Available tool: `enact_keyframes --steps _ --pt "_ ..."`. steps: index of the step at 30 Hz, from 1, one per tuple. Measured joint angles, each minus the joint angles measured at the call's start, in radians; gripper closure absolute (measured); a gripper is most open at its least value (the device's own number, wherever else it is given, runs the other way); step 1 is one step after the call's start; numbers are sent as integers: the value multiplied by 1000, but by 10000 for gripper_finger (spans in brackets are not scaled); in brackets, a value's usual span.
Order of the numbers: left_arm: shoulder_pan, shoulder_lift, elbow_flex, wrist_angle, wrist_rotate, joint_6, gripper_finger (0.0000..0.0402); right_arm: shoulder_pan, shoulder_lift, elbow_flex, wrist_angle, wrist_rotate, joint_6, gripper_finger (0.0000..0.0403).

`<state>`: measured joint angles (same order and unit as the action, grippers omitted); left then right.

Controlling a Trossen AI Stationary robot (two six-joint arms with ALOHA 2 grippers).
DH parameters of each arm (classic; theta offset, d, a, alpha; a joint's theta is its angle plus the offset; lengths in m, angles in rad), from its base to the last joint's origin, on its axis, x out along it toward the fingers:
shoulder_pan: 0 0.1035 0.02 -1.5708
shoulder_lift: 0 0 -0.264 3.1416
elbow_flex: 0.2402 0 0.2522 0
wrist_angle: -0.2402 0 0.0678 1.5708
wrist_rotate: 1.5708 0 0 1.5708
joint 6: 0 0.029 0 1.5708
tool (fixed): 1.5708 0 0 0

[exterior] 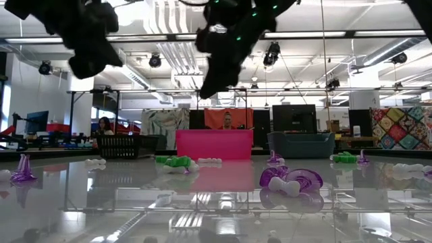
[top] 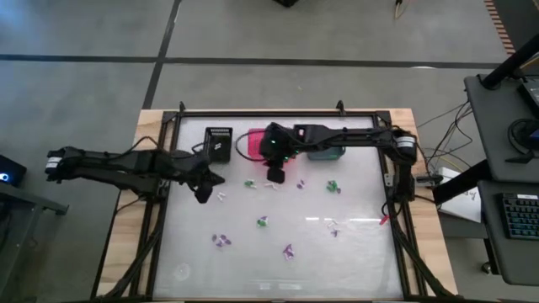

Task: Sort Halloween decoration
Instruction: Put the purple hat toy into the pink bin

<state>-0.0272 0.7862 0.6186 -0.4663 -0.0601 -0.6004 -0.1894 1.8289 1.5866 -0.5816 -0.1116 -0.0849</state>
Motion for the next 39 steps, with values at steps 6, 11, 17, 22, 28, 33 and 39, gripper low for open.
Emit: enact_keyframes --steps 6,11,17,22,28,33,39 --pt "-37 59 0 -129 43 -169 402 38 -158 -153 4 5 58 324" --pt "-115 124 0 -146 104 -296 402 80 -263 -267 43 10 70 330" --pt "-266 215 10 -151 174 -393 402 108 -341 -362 83 10 87 328" --pt "-465 309 50 -151 180 -389 402 122 -362 -401 92 6 86 330" --pt "-617 468 151 -257 69 -455 402 127 -362 -421 97 9 85 326" --pt "-675 578 233 -256 13 -347 400 131 -362 -422 96 8 85 329" --pt "-688 679 273 -295 -33 -268 375 156 -362 -423 96 7 84 327"
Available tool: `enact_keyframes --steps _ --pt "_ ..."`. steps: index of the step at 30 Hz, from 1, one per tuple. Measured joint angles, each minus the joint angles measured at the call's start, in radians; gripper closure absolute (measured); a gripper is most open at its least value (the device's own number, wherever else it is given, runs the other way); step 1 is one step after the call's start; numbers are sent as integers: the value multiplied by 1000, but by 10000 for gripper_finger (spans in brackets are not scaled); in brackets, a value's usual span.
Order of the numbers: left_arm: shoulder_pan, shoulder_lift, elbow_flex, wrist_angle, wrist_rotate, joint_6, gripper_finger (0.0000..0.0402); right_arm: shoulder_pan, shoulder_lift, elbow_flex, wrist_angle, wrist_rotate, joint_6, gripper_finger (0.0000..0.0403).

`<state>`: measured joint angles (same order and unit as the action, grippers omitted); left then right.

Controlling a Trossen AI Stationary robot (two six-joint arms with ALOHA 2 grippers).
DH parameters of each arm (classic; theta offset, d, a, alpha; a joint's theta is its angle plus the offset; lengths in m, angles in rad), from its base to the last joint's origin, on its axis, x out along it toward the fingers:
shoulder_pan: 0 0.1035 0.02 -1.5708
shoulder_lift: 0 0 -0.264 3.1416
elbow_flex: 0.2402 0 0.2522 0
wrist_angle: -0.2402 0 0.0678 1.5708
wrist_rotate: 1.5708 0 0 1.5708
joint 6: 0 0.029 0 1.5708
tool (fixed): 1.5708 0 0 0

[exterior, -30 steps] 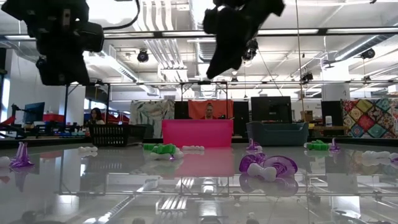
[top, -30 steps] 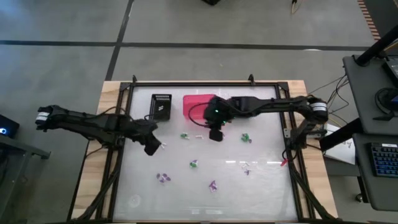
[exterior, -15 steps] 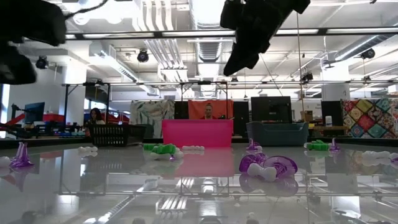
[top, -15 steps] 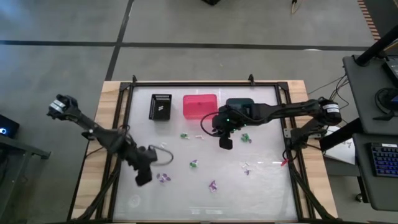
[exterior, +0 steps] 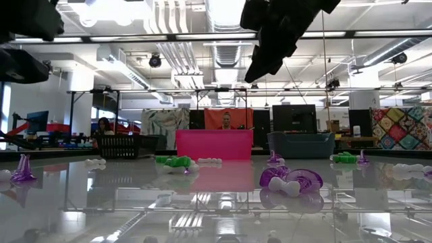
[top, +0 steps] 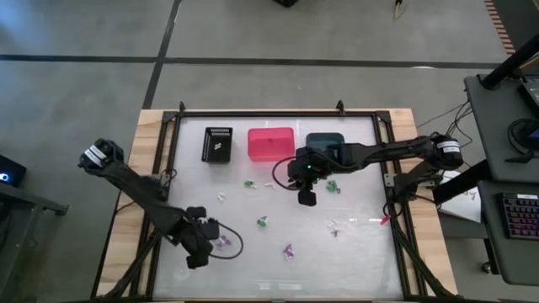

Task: Sort Halloween decoration
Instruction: Put the purple hat toy into the pink bin

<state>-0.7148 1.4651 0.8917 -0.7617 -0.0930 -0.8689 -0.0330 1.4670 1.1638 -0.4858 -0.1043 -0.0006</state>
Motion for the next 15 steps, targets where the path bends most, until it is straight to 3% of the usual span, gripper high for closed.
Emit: enact_keyframes --steps 9,15 --pt "0 53 -4 -17 -82 23 321 11 0 -1 -1 1 0 332" --pt "1 53 -10 10 -85 23 306 11 0 -1 2 1 0 329"
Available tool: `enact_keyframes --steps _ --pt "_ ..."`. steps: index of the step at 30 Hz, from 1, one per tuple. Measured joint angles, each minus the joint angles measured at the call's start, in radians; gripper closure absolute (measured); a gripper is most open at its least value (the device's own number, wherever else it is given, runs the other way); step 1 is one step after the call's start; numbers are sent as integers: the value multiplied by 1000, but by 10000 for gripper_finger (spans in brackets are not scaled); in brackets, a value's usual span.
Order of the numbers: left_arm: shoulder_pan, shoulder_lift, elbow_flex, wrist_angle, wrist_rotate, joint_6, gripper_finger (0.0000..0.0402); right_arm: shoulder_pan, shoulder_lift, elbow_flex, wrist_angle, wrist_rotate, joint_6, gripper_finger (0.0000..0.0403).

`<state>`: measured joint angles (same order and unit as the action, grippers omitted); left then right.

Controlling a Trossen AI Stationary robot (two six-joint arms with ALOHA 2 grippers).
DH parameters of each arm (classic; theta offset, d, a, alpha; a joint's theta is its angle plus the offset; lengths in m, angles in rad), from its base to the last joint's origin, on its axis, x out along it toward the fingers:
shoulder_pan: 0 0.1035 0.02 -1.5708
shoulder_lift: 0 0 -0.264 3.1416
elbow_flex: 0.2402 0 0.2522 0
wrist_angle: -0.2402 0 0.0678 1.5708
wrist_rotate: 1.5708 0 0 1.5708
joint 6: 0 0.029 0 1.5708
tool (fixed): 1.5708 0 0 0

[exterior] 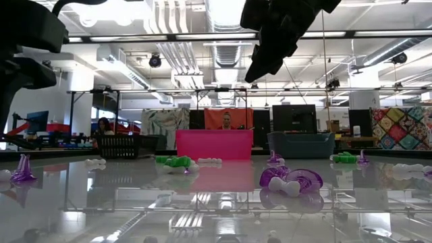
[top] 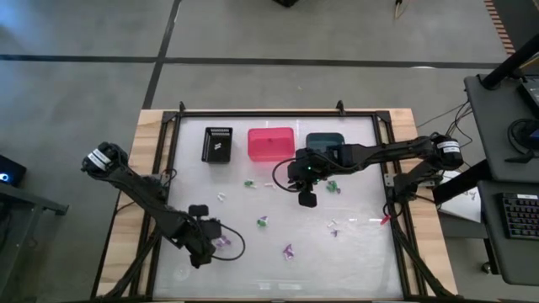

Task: Sort Halloween decoration
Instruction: Put the purple hat toy into the pink bin

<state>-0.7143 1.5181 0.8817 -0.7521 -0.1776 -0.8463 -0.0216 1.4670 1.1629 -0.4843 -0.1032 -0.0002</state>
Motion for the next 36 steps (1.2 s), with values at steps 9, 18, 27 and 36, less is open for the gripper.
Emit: enact_keyframes --steps 9,18,27,36 --pt "1 0 -25 47 -33 -3 306 0 0 0 1 0 -1 330" --pt "1 0 -27 64 -47 -3 306 0 0 0 2 0 -1 327" --pt "1 0 -33 73 -49 -1 306 0 0 0 3 0 -3 332" --pt "1 0 -47 85 -49 0 306 0 0 0 3 0 -3 326"
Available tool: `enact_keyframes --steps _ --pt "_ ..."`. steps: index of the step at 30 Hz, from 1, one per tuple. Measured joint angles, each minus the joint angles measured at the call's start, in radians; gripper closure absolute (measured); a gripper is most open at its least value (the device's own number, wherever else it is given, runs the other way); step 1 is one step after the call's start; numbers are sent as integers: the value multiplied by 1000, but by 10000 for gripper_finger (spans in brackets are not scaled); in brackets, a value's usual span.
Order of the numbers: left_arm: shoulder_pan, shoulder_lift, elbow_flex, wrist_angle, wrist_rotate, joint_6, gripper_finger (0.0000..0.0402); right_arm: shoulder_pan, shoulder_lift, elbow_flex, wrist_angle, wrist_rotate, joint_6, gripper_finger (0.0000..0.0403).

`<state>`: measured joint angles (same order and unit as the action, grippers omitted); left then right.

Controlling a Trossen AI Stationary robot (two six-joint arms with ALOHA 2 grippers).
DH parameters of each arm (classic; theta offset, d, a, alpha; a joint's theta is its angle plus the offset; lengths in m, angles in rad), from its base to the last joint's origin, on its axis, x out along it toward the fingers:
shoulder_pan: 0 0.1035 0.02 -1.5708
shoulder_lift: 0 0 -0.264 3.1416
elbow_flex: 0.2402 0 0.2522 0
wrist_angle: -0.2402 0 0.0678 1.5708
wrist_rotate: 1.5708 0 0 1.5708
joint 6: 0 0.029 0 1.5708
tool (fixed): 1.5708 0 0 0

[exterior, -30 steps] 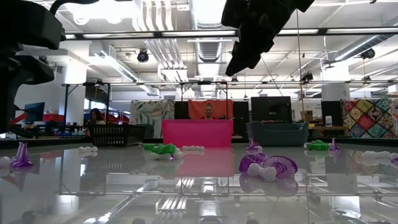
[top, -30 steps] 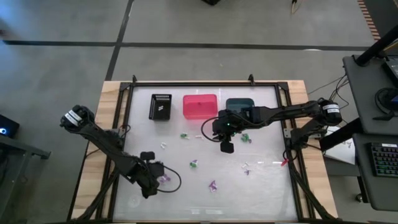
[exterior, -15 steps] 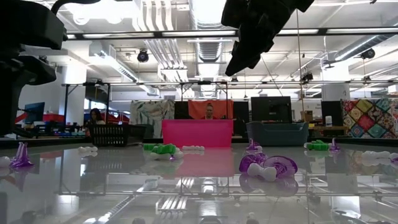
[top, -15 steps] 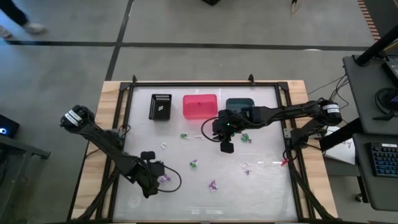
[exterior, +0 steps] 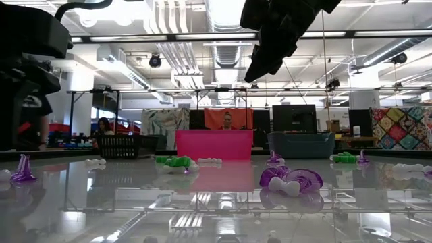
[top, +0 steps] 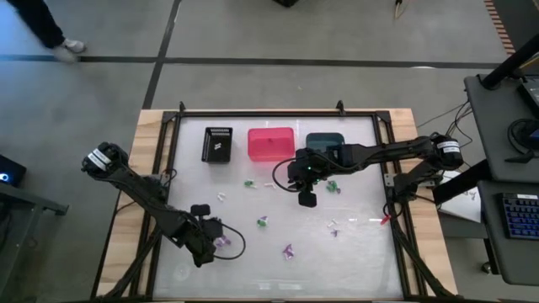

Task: Sort Halloween decoration
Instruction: Put the purple hat toy into the pink bin

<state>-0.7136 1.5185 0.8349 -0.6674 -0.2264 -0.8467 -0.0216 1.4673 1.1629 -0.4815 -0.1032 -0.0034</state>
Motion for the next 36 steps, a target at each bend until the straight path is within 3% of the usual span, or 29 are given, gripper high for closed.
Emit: enact_keyframes --steps 19,23,28,36 --pt "0 1 -52 49 -1 -4 308 0 0 0 0 0 3 326" --pt "0 1 -52 49 0 0 332 0 0 0 0 0 3 330" --pt "0 1 -52 49 6 8 390 0 0 0 1 0 3 334" --pt "0 -5 -45 25 3 -4 400 0 0 0 1 0 1 335"
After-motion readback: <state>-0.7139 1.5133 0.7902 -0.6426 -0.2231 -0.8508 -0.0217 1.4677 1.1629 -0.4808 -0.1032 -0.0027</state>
